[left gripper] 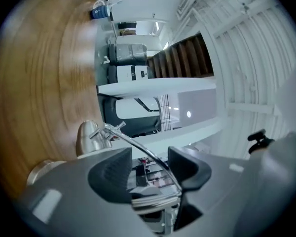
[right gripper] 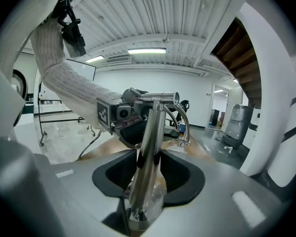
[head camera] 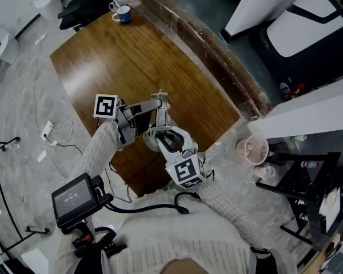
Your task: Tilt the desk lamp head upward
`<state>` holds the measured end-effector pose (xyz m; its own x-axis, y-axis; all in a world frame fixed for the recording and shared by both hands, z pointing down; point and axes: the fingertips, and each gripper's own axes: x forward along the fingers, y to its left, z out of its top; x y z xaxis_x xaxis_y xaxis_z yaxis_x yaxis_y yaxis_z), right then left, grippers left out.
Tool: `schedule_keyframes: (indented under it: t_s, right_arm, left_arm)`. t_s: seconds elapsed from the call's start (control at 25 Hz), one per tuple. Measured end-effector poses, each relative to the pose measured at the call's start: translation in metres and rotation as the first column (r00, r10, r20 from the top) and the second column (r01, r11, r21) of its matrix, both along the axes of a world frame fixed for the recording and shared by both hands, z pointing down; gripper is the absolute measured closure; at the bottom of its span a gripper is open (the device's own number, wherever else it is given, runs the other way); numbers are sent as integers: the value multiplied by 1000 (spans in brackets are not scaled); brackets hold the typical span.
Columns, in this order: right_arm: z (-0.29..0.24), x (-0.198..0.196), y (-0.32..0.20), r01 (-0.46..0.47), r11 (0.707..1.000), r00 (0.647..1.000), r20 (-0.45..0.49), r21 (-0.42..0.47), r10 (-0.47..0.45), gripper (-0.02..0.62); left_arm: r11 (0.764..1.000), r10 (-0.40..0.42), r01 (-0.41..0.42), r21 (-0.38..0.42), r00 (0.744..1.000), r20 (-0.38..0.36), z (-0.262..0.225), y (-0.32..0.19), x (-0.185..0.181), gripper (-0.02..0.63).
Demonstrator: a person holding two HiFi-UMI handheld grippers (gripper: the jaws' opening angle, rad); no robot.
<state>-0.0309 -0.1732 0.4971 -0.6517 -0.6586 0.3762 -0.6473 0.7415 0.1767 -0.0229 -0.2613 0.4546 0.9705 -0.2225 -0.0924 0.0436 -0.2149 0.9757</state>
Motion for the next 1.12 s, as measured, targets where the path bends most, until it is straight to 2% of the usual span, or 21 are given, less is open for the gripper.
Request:
schedule_keyframes:
  t_s: [0.24,0.48,0.64,0.92,1.0,1.04,1.12]
  right_arm:
    - [1,1,-1,-7,1000,1000,5,-3,7,451]
    - [1,0,0,-10,1000,1000,11,-8,10,453]
    - [0,1,0,0,1000,1000,17,-16,0,454]
    - [1,-1,-1,-37,998,998,39,-59,40,462]
    - [1,-1,-2,-37,997,998,42,-70,40,463]
    - [1,-1,-3,-35,997,998,44,-76,38,464]
    - [1,-1,-4,-32,996,998,46,-88,36,465]
  left_arm:
    - [999,22,-23,-43,999,-30,4,-9,19,390]
    - [997,55,-56,-46,998,-35,5,-10,20,387]
    - [998,66,-66,9,998,-4,2,-9,21,381]
    - [985,64,-72,158,996,57,-14,-11,20,382]
    - [965,43,-62,256,996,79,-26,-14,18,394]
    - [942,28,-60,331,995,101,-34,-16,16,403]
    - [863,-3,-75,499,988,153,-52,-18,15,410]
